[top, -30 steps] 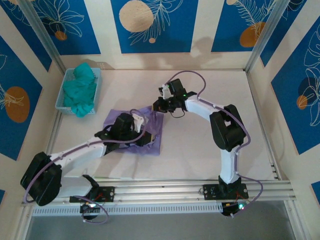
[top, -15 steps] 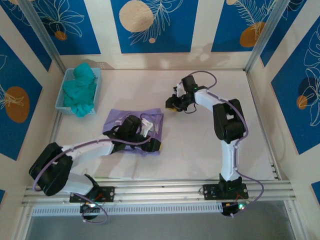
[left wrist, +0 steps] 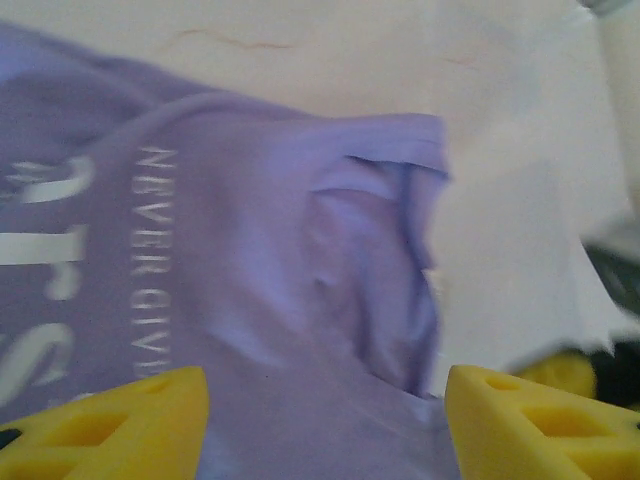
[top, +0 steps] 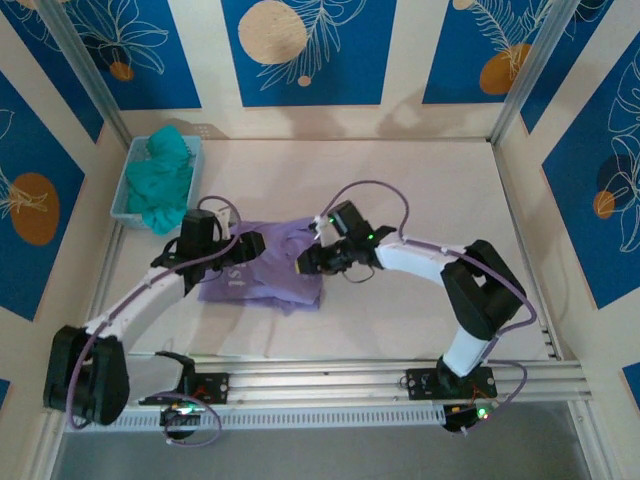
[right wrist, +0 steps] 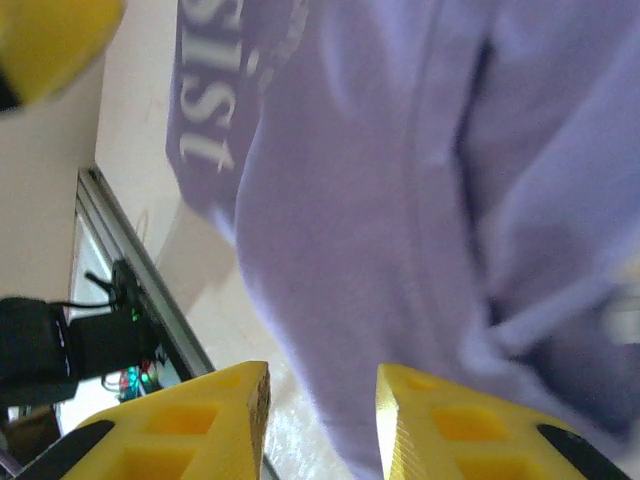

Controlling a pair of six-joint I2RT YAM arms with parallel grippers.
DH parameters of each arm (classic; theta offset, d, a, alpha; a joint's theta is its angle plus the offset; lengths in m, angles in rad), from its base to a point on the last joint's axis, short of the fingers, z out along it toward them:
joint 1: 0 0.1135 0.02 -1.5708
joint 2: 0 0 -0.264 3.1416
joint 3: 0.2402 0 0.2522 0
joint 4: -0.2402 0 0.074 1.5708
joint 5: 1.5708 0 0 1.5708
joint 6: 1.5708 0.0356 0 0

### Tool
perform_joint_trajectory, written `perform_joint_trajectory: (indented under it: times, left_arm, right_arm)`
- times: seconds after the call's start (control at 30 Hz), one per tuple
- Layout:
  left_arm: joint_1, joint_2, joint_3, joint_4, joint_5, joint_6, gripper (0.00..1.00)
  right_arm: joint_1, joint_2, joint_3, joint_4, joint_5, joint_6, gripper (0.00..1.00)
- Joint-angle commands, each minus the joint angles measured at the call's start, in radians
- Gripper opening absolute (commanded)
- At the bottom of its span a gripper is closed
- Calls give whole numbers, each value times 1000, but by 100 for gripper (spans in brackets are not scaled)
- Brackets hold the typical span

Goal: Fold the inside-out t-shirt

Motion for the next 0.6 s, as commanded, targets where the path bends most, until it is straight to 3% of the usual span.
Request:
perform_joint_trajectory:
  times: [0.0,0.2,0.3,0.57]
  left_arm:
    - [77,62,-18,35,-28,-30,64]
    - [110,216,-10,52,-64,50,65]
    - [110,255,-49,80,-24,61,66]
    - [97,91,-127,73,22,55,72]
  right_arm:
    - [48,54,-4,68,43,68,32]
    - [60,107,-66,-4,103,97,27]
    - [60,101,-127,-52,123,107,23]
    - [20,-52,-196,-161,206,41,19]
